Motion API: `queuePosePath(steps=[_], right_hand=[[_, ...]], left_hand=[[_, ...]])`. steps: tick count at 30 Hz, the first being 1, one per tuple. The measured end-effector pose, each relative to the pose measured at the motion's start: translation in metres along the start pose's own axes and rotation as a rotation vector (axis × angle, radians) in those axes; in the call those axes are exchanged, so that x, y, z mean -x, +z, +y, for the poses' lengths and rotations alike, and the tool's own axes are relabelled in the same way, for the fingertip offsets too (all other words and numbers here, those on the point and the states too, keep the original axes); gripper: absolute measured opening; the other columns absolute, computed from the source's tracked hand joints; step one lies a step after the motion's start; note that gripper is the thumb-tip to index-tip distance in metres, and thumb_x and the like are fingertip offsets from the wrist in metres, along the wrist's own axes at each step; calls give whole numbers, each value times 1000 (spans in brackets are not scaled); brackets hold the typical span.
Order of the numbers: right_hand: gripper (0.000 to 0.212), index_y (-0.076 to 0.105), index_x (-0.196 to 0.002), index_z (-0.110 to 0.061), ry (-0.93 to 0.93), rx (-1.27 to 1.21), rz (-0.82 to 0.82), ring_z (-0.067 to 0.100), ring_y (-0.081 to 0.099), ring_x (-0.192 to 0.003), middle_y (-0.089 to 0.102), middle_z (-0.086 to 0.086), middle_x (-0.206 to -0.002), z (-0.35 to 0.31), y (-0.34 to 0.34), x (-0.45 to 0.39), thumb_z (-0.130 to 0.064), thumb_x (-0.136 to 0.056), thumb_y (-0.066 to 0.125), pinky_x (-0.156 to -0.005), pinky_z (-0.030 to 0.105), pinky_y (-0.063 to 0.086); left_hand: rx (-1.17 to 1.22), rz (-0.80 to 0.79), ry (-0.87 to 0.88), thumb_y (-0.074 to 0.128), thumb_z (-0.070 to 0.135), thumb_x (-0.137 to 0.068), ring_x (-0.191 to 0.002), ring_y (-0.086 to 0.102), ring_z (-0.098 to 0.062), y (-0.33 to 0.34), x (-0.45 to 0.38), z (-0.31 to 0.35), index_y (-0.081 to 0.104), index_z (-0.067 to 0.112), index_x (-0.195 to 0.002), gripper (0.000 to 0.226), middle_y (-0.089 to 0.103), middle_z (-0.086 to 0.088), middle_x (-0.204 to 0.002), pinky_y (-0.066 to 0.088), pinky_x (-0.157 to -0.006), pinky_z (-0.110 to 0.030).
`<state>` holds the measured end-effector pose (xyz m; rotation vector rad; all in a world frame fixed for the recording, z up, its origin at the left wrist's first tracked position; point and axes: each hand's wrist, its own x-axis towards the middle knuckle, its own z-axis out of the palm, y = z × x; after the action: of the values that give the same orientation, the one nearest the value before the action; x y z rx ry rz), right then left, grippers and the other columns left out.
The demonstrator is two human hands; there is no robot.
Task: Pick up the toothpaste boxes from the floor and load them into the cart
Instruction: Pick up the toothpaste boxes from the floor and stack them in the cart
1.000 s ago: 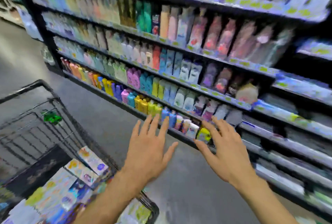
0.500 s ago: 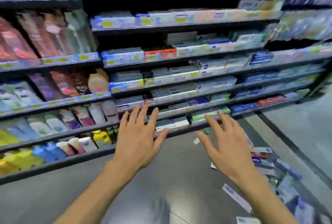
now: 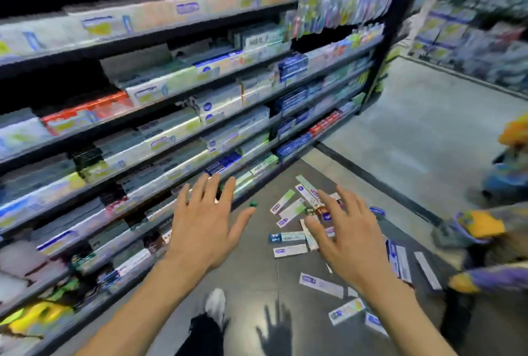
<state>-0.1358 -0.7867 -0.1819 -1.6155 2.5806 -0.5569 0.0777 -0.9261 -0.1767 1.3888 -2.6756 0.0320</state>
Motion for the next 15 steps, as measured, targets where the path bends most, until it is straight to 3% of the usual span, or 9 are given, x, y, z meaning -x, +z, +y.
queuePosePath(steps=[3,15], right_hand=[[72,41,-149,-37,82,27,-11,28,33,-144,38,4,-157,6,12,-35,-76,-93,20,-116,47,33],[74,39,-150,-35,431,-1,-11,27,34,-144,37,3,-158,-20,74,-230,-76,-92,22,-117,49,32]], left_hand=[[20,-5,49,17,67,-97,-132,52,-37,18,-54,-7,57,15,-141,79,59,-18,-139,42,-106,-57],[88,-105,298,17,70,-95,-139,43,-32,79,-321,-69,48,17,-146,80,51,-10,-148,37,-111,-52]])
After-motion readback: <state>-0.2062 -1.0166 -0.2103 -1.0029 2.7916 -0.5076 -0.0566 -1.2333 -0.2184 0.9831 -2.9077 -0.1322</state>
